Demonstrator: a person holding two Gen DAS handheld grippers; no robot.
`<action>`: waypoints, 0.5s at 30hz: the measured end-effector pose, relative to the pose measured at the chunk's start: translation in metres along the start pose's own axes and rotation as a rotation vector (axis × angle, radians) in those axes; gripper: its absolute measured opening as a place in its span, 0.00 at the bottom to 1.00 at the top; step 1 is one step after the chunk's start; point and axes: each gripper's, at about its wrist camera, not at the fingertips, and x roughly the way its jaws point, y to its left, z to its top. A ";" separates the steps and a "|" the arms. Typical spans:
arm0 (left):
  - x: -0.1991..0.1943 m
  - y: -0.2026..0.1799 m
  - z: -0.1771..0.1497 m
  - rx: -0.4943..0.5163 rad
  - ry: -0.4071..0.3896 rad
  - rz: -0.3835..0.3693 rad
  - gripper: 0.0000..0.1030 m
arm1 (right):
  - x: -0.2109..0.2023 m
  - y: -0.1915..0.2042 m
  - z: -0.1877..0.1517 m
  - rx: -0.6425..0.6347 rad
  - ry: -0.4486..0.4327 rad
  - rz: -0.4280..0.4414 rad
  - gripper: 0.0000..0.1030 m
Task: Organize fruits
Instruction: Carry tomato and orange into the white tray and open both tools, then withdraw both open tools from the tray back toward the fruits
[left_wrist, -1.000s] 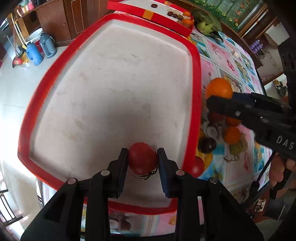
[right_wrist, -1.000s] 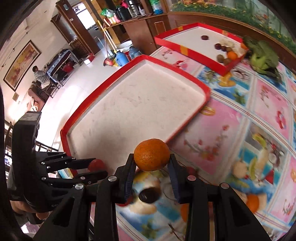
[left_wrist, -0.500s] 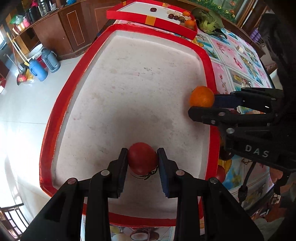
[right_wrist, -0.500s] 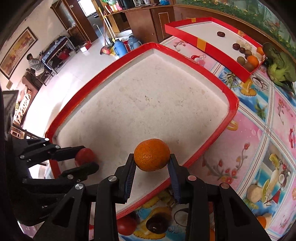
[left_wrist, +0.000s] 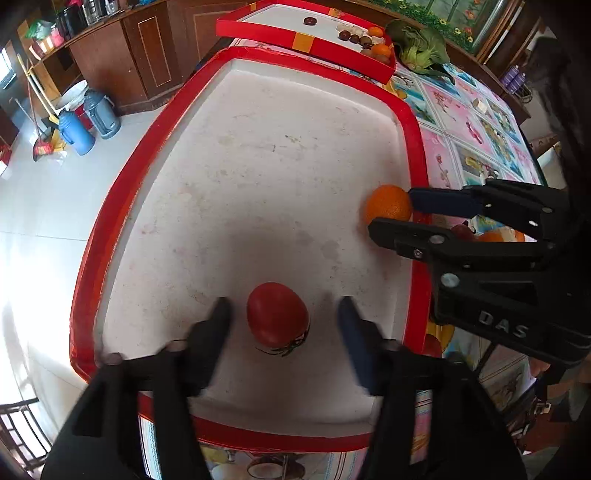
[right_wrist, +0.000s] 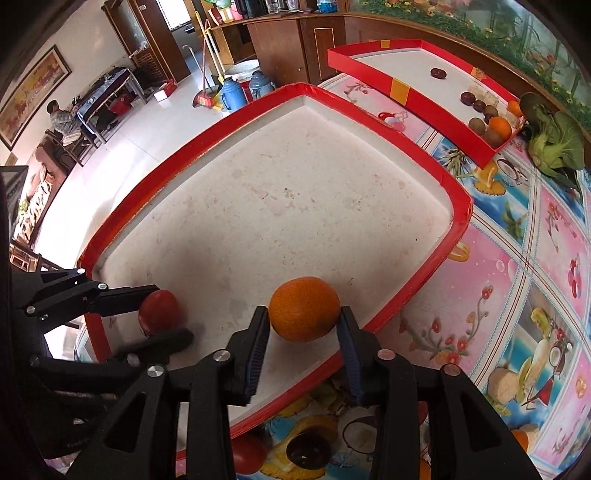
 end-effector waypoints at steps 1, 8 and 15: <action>0.000 0.000 -0.001 -0.001 -0.003 0.011 0.65 | -0.004 0.001 0.000 -0.002 -0.010 -0.002 0.51; -0.001 -0.001 -0.007 -0.008 -0.003 0.029 0.65 | -0.024 -0.007 -0.005 0.026 -0.047 -0.008 0.53; -0.004 -0.004 -0.012 -0.034 0.007 0.029 0.65 | -0.044 -0.024 -0.019 0.099 -0.073 0.001 0.58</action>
